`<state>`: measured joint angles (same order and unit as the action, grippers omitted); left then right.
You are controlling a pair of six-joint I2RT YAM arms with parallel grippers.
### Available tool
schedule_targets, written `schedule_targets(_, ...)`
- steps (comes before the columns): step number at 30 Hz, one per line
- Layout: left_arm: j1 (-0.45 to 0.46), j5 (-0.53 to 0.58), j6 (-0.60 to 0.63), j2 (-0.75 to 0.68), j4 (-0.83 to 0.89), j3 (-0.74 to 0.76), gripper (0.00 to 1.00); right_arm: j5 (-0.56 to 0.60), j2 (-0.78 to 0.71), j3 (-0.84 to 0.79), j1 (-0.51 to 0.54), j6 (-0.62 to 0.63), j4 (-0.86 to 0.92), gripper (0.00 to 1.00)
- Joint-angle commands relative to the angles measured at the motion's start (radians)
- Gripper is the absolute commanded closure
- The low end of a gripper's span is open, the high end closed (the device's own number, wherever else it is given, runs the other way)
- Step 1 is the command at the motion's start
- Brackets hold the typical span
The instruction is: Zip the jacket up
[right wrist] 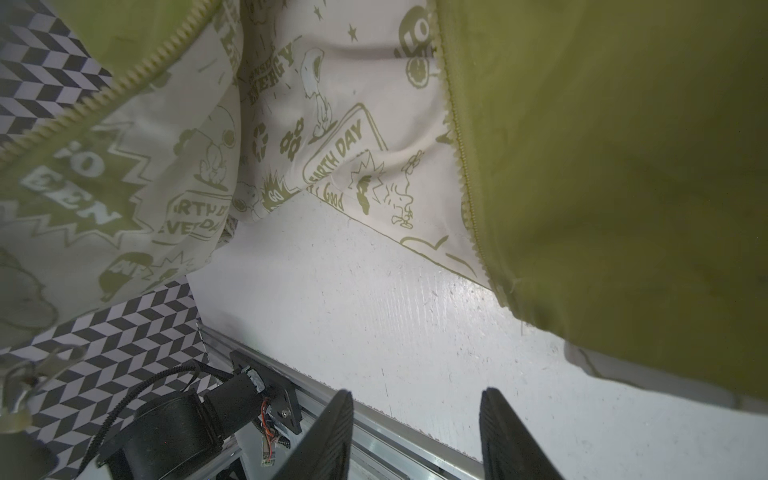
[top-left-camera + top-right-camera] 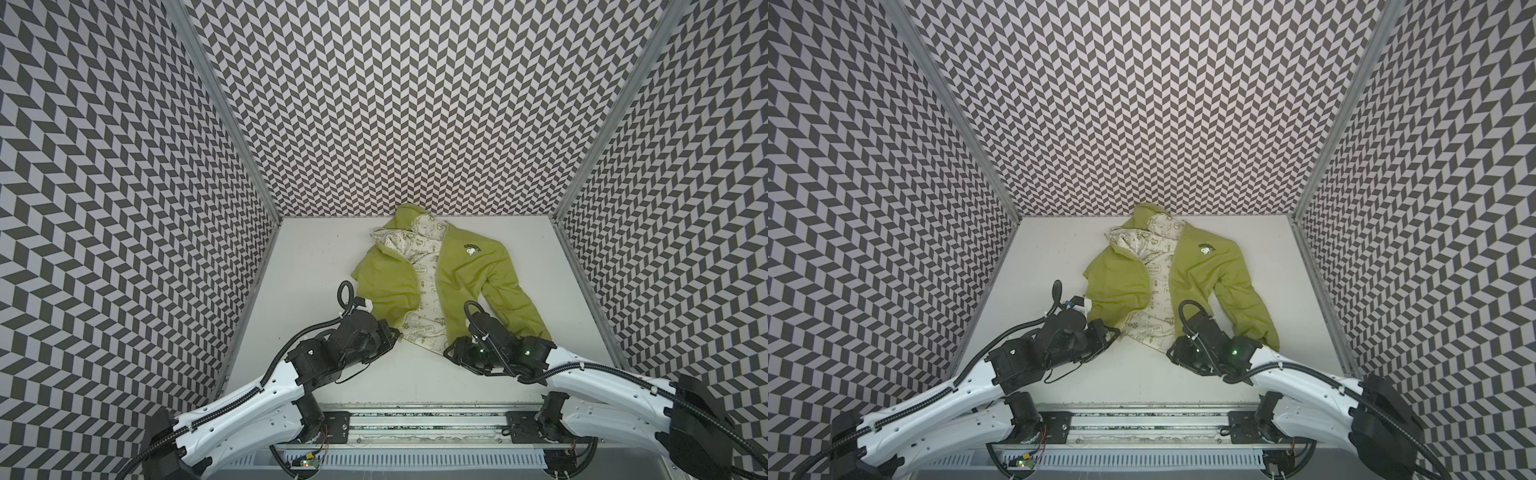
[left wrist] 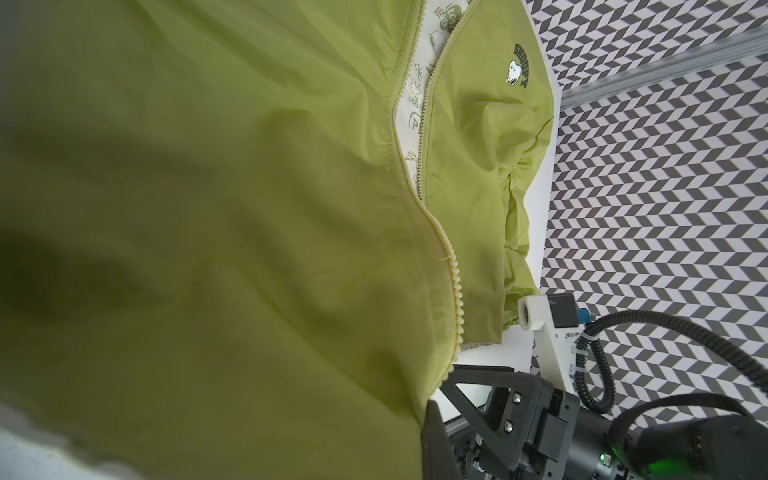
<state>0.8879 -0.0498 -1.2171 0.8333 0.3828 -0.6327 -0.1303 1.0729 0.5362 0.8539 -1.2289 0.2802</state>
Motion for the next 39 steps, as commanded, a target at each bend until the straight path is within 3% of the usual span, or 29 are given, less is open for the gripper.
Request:
schedule_targets(1, -0.008, -0.015, 0.051, -0.004, -0.006, -0.019, 1.0, 0.039, 0.017, -0.01, 0.006, -0.077, -0.05, 0.54)
schedule_targets(6, -0.01, -0.049, 0.044, 0.008, -0.068, -0.004, 1.0, 0.023, 0.049, -0.045, 0.008, -0.121, -0.1, 0.56)
schedule_targets(11, -0.013, -0.059, 0.015, 0.023, -0.076, 0.002, 1.0, 0.047, 0.047, -0.061, 0.008, -0.129, -0.085, 0.42)
schedule_targets(15, -0.012, -0.067, -0.009, 0.022, -0.081, 0.012, 1.0, 0.081, 0.03, -0.092, 0.008, -0.146, -0.108, 0.4)
schedule_targets(28, -0.012, -0.052, -0.072, -0.051, -0.073, 0.065, 1.0, 0.127, 0.046, -0.113, 0.008, -0.149, -0.228, 0.49)
schedule_targets(34, -0.012, -0.047, -0.085, -0.077, -0.055, 0.073, 1.0, 0.122, 0.072, -0.111, 0.007, -0.152, -0.256, 0.5)
schedule_targets(39, -0.012, -0.046, -0.09, -0.09, -0.051, 0.077, 1.0, 0.13, 0.048, -0.054, 0.006, -0.08, -0.186, 0.46)
